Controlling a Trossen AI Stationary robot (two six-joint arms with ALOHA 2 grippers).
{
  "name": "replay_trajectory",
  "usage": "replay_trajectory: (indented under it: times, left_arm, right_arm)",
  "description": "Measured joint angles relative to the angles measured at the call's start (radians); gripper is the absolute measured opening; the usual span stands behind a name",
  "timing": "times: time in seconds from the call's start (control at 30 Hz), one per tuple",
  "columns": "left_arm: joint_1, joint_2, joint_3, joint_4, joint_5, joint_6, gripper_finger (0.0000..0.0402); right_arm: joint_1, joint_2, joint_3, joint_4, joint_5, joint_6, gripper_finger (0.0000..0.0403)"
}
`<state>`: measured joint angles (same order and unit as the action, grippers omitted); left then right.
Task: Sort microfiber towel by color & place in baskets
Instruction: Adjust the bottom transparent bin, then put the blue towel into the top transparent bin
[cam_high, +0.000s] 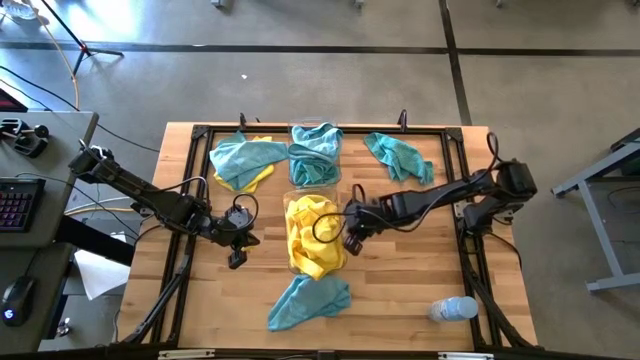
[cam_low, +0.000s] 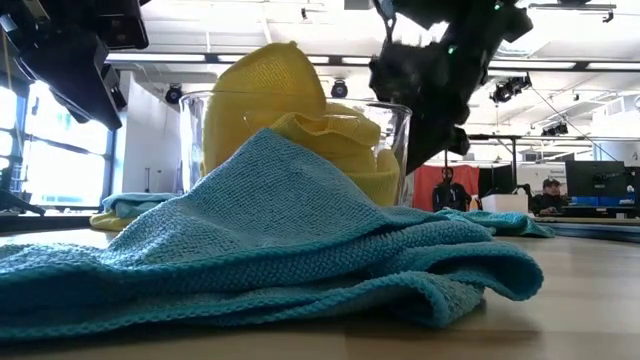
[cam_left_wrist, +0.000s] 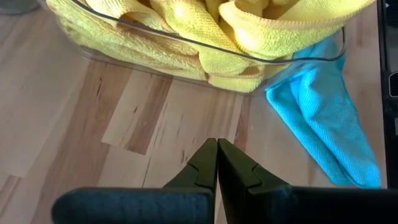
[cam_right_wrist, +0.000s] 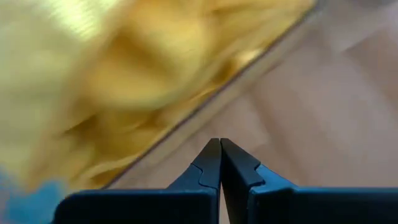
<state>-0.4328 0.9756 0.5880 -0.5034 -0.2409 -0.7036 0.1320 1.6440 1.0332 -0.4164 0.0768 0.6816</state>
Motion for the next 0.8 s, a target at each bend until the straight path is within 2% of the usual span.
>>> replay_trajectory:
  times: [0.27, 0.4, 0.63, 0.8]
  left_arm:
    - [0.000, 0.000, 0.000, 0.000, -0.003, 0.041, 0.0000]
    - [0.000, 0.000, 0.000, 0.000, -0.004, 0.045, 0.0000]
    - [0.000, 0.000, 0.000, -0.004, -0.004, 0.054, 0.0000]
    - [0.000, 0.000, 0.000, -0.004, -0.006, 0.046, 0.0000]
  right_arm:
    - [0.088, 0.000, 0.000, 0.085, -0.072, 0.052, 0.0000]
    - [0.108, 0.000, 0.000, 0.094, -0.062, 0.060, 0.0000]
    - [0.073, -0.048, 0.000, -0.100, 0.057, 0.108, 0.0000]
    - [-0.040, -0.130, 0.000, -0.262, 0.076, 0.141, 0.0000]
